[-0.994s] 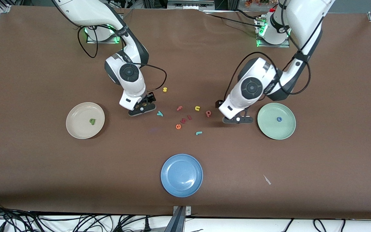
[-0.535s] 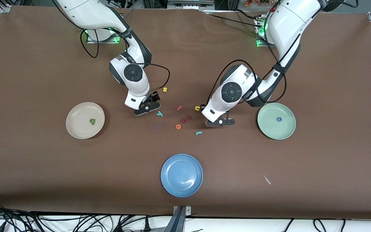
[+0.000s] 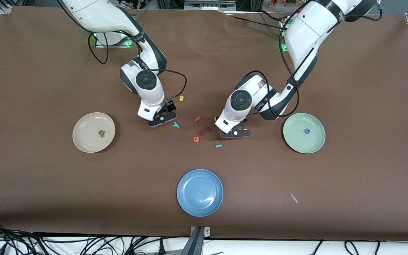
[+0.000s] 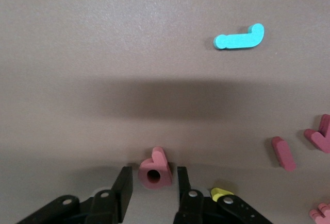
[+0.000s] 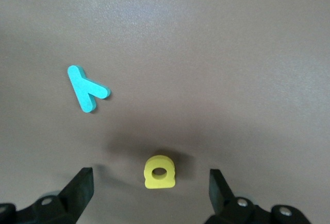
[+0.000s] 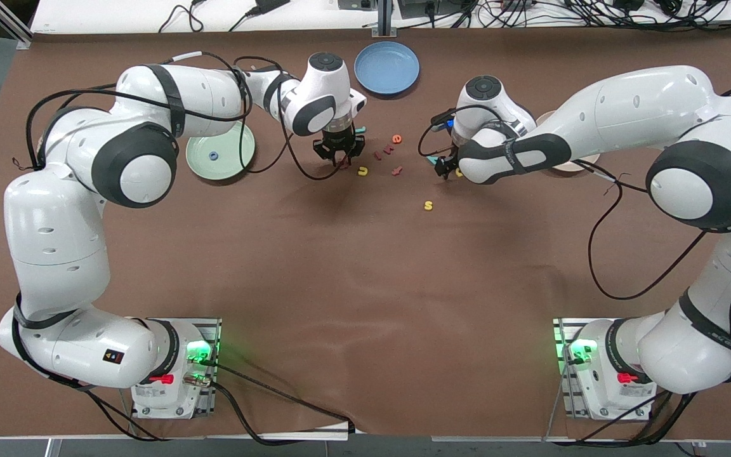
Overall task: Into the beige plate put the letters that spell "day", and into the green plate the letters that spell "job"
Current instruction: 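Carry the held letter to the green plate with the left gripper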
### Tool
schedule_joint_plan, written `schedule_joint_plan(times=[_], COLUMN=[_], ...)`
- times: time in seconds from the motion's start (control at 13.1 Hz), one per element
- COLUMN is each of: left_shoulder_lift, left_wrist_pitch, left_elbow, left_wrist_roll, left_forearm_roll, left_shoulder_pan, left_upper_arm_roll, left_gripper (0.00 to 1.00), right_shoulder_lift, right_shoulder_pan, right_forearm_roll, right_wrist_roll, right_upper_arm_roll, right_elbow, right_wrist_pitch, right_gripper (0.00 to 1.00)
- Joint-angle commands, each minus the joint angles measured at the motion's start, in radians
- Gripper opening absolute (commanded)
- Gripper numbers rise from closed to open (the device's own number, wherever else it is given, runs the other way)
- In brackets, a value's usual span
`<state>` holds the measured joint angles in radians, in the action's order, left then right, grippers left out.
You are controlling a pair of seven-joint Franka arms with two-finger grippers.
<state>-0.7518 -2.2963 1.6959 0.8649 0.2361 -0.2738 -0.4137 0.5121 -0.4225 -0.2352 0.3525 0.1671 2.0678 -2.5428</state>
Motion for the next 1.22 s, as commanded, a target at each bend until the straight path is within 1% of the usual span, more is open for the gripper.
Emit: schedule_joint_plan(times=[0.0,0.31,0.38,0.46,0.54,0.61,0.69,0.76,0.92,1.15], left_shoulder_lift=[-0.017,-0.027,-0.027,-0.027,-0.027,-0.027,-0.026,-0.024,-0.017,0.015], left_wrist_pitch=[-0.030,-0.037,-0.037,-0.037,-0.035,-0.037,-0.035,-0.035,-0.020,0.067], left_elbow=[-0.021,-0.019,-0.018,-0.016,-0.016,-0.016,-0.016,-0.016,-0.018,-0.025], left_wrist_roll=[0.042,0.049,0.049,0.049,0.049,0.049,0.049,0.048,0.040,0.036], left_forearm_roll=[0.032,0.035,0.035,0.035,0.035,0.035,0.035,0.035,0.035,0.081], left_shoulder_pan=[-0.010,-0.010,-0.009,-0.008,-0.008,-0.008,-0.008,-0.008,0.002,0.007], left_upper_arm_roll=[0.007,0.007,0.009,0.009,0.009,0.009,0.009,0.009,0.009,0.007], left_gripper=[0.39,0.35,0.32,0.23,0.16,0.14,0.02,0.00,0.00,0.00], right_shoulder_lift=[-0.011,-0.020,-0.021,-0.021,-0.021,-0.023,-0.026,-0.032,-0.040,-0.043], right_shoulder_pan=[0.008,0.010,0.010,0.010,0.011,0.017,0.027,0.031,0.031,0.031], right_forearm_roll=[0.007,0.010,0.010,0.010,0.010,0.010,0.019,0.037,0.094,0.103], right_wrist_roll=[-0.010,-0.018,-0.020,-0.021,-0.032,-0.055,-0.073,-0.090,-0.141,-0.211], right_upper_arm_roll=[0.009,0.014,0.014,0.014,0.014,0.014,0.014,0.014,0.014,0.011], right_elbow=[0.020,0.018,0.018,0.018,0.018,0.018,0.018,0.018,0.015,0.017], right_wrist_pitch=[-0.008,0.025,0.026,0.027,0.027,0.026,0.027,0.038,0.050,0.047], right_gripper=[0.99,0.99,0.99,0.99,0.99,0.99,0.99,0.99,0.99,0.99])
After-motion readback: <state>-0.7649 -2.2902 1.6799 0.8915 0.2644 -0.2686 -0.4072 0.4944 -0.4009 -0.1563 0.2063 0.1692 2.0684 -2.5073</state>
